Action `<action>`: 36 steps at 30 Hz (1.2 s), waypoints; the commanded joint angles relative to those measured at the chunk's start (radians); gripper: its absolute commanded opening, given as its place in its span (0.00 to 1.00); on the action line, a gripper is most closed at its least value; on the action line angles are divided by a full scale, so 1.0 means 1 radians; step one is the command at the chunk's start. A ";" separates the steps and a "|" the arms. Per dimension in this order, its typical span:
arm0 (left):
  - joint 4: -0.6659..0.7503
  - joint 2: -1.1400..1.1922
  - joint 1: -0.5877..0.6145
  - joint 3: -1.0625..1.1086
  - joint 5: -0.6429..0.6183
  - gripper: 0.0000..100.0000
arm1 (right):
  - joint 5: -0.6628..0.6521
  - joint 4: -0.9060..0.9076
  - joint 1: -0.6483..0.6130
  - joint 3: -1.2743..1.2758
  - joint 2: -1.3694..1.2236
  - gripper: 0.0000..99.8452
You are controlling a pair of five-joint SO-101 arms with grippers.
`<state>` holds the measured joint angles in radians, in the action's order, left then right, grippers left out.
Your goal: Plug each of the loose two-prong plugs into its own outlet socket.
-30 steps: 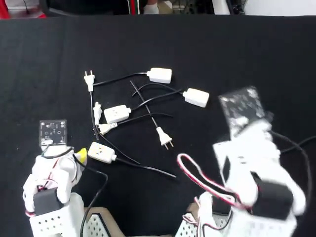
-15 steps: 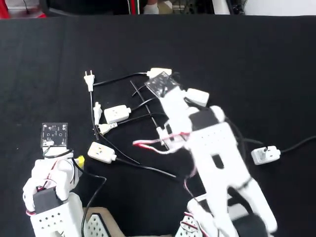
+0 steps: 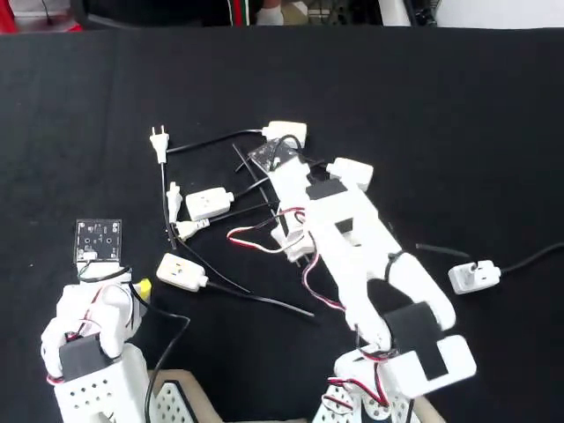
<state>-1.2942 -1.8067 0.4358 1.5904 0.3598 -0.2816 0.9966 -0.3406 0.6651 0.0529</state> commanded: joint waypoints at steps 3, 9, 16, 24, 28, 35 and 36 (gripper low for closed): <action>-0.003 -0.005 0.010 -0.005 0.006 0.26 | 0.000 -0.014 0.005 0.001 -0.010 0.21; -0.003 -0.005 0.010 -0.005 0.006 0.26 | 0.005 -0.012 -0.005 0.002 -0.010 0.21; -0.003 -0.005 0.010 -0.005 0.006 0.26 | 0.009 -0.012 -0.078 -0.025 -0.124 0.21; -0.003 -0.005 0.010 -0.005 0.008 0.26 | 0.009 0.080 -0.086 -0.165 -0.274 0.16; -0.003 -0.005 0.010 -0.004 0.008 0.26 | 0.009 0.083 -0.084 -0.179 -0.275 0.02; -0.003 -0.005 0.010 -0.004 0.008 0.26 | 0.005 0.176 -0.063 -0.260 -0.274 0.01; -0.003 -0.005 0.010 -0.004 0.008 0.26 | 0.005 0.195 -0.048 -0.288 -0.274 0.02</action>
<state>-1.2942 -1.8082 0.4358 1.5904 0.3613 -0.2785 1.1270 -0.4005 0.4319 -0.2263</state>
